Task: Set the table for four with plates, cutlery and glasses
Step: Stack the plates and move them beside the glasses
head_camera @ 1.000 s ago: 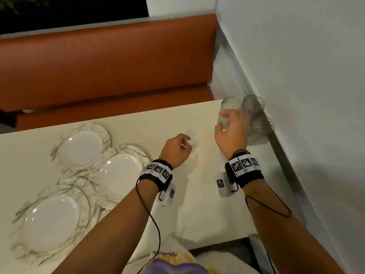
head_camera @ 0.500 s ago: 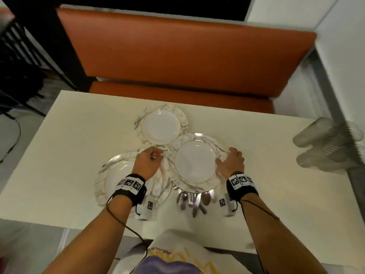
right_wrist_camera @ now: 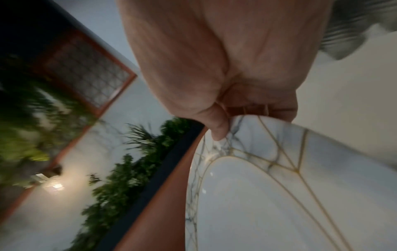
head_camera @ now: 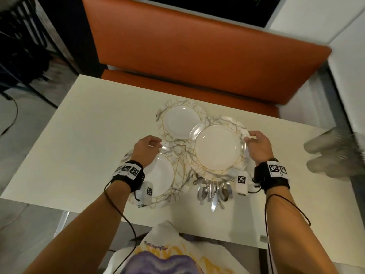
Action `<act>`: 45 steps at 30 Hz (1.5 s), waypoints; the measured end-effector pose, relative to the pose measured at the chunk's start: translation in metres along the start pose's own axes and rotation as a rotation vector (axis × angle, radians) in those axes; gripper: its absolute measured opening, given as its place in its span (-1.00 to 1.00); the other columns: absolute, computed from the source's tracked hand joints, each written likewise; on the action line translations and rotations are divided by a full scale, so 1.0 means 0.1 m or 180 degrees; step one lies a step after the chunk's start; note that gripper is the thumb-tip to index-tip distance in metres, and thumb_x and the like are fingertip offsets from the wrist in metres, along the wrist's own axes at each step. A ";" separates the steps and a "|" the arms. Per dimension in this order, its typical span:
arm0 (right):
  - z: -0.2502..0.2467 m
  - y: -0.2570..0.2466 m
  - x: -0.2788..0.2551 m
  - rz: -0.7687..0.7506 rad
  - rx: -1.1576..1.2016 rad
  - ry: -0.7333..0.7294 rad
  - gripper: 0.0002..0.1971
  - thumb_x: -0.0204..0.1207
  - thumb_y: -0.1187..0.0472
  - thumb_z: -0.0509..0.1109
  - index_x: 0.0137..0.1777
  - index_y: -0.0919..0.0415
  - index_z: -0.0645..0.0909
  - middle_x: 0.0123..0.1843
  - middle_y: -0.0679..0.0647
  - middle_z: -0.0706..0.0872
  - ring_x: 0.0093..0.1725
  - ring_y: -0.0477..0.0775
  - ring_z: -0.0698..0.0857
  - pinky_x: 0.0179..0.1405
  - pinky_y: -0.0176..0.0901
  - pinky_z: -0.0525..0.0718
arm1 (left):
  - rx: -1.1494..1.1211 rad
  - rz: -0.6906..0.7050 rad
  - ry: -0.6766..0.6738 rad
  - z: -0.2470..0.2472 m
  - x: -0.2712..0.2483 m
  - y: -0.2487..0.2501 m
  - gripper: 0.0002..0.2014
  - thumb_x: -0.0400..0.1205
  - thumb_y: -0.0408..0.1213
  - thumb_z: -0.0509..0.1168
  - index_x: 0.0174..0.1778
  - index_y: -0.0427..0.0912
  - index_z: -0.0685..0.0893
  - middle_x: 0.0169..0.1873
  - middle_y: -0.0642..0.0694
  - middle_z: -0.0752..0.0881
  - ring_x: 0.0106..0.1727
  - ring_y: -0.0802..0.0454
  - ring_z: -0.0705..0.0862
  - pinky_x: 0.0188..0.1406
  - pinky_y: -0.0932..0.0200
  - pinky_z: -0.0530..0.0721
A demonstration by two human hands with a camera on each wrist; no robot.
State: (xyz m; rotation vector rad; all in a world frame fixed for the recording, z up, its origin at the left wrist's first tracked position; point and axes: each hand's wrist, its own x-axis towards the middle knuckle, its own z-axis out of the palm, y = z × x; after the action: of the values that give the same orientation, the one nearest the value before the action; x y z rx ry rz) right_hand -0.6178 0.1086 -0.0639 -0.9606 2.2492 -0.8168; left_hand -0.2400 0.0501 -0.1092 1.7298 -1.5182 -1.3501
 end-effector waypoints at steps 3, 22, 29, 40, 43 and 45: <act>0.08 -0.44 -0.10 -0.0378 0.0527 -0.0068 -0.76 0.66 0.19 0.33 0.28 0.06 0.69 0.24 0.06 0.78 0.18 0.11 0.75 0.26 0.06 0.71 | -0.0246 -0.0049 0.0136 -0.07 0.03 0.02 -0.82 0.66 0.00 0.39 0.07 0.02 0.78 -0.02 0.04 0.87 0.02 0.04 0.85 0.24 -0.07 0.79; 2.18 -0.31 -0.90 -0.0998 -0.1817 -0.1276 -0.49 0.49 0.00 0.49 0.39 0.15 0.52 0.34 0.20 0.61 0.34 0.28 0.58 0.35 0.17 0.61 | -0.2434 -0.0929 0.1668 -1.62 -0.53 -0.67 -0.55 0.66 -0.02 0.50 0.37 -0.20 0.67 0.10 -0.09 0.83 0.07 -0.03 0.83 -0.36 0.27 0.79; 2.29 -0.32 -1.02 -0.0860 -0.2147 -0.0934 -0.33 0.44 -0.01 0.61 0.43 0.23 0.42 0.37 0.24 0.57 0.40 0.29 0.51 0.42 0.12 0.51 | -0.2433 -0.0825 0.1986 -1.68 -0.65 -0.72 -0.49 0.65 0.19 0.42 0.33 -0.14 0.70 0.14 -0.08 0.83 0.16 -0.06 0.82 0.17 -0.01 0.80; 1.57 -0.59 -0.48 -0.0401 -0.0572 -0.1239 -0.68 0.67 0.18 0.40 0.40 0.20 0.63 0.32 0.14 0.73 0.19 0.15 0.67 0.09 -0.13 0.55 | -0.2562 -0.0564 0.1947 -1.57 -0.38 -0.45 -0.57 0.64 0.30 0.37 0.15 0.02 0.75 0.15 -0.03 0.85 0.24 -0.04 0.82 0.33 -0.13 0.76; 1.24 -0.69 -0.28 -0.0543 -0.0299 -0.1170 -0.69 0.67 0.16 0.40 0.37 0.17 0.65 0.30 0.05 0.72 0.28 0.13 0.65 0.31 -0.02 0.58 | -0.2525 -0.0546 0.1820 -1.43 -0.33 -0.38 -0.54 0.64 0.33 0.33 0.16 0.02 0.72 0.19 -0.05 0.82 0.28 -0.08 0.78 0.38 -0.16 0.73; 1.14 -0.72 -0.18 -0.0583 -0.0060 -0.1044 -0.64 0.64 0.12 0.42 0.40 0.18 0.65 0.34 0.05 0.71 0.34 0.13 0.65 0.46 0.07 0.57 | -0.2456 -0.0596 0.1647 -1.33 -0.32 -0.37 -0.48 0.65 0.34 0.31 0.25 -0.01 0.71 0.22 -0.07 0.80 0.31 -0.12 0.76 0.38 -0.17 0.71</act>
State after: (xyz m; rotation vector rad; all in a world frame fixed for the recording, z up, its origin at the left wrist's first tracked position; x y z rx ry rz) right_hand -0.4986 0.0463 -0.0834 -1.2266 1.9117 -0.6593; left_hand -0.1033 0.0567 -0.0745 1.5384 -0.4624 -1.2079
